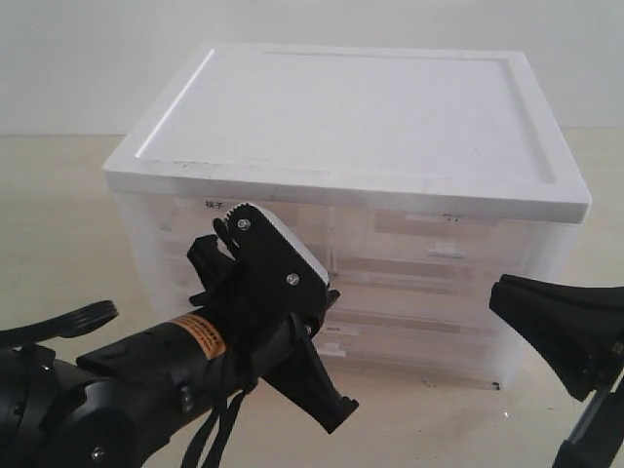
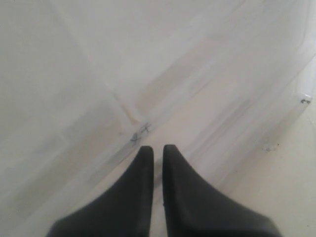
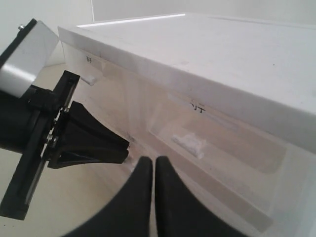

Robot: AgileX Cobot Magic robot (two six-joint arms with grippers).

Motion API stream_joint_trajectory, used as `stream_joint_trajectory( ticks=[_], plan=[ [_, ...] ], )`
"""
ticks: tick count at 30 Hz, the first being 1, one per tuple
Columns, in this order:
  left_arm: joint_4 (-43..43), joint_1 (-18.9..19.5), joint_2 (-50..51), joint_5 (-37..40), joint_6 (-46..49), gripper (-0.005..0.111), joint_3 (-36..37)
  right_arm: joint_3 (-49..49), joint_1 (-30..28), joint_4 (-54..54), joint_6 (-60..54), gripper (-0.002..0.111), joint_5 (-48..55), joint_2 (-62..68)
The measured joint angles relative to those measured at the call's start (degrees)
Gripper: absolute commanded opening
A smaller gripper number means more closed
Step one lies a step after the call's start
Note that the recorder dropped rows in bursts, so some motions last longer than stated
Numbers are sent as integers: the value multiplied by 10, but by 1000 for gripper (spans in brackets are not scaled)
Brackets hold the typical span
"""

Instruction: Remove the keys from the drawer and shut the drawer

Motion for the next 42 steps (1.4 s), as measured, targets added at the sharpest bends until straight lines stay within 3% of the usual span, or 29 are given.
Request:
stream_joint_trajectory(
  ticks=[7, 12, 18, 24, 28, 35, 39, 42],
  plan=[
    [6, 1, 0, 1, -5, 4, 0, 0, 0, 0, 0, 0, 0, 0],
    [19, 23, 2, 5, -13, 4, 0, 0, 0, 0, 0, 0, 3, 0],
    [88, 31, 0, 27, -69, 4, 0, 0, 0, 0, 0, 0, 6, 0],
    [100, 31, -158, 40, -75, 4, 69, 0, 0, 34, -6, 0, 27, 0],
    [24, 32, -310, -23, -39, 4, 116, 0, 0, 172, -58, 0, 74, 0],
    [-179, 33, -385, -173, 104, 4, 132, 0, 1, 354, -134, 0, 127, 0],
    [-236, 67, -387, -198, 135, 4, 133, 0, 1, 484, -205, 0, 162, 0],
    [-239, 115, -379, -173, 119, 4, 133, 0, 1, 490, -210, 0, 167, 0]
  ],
)
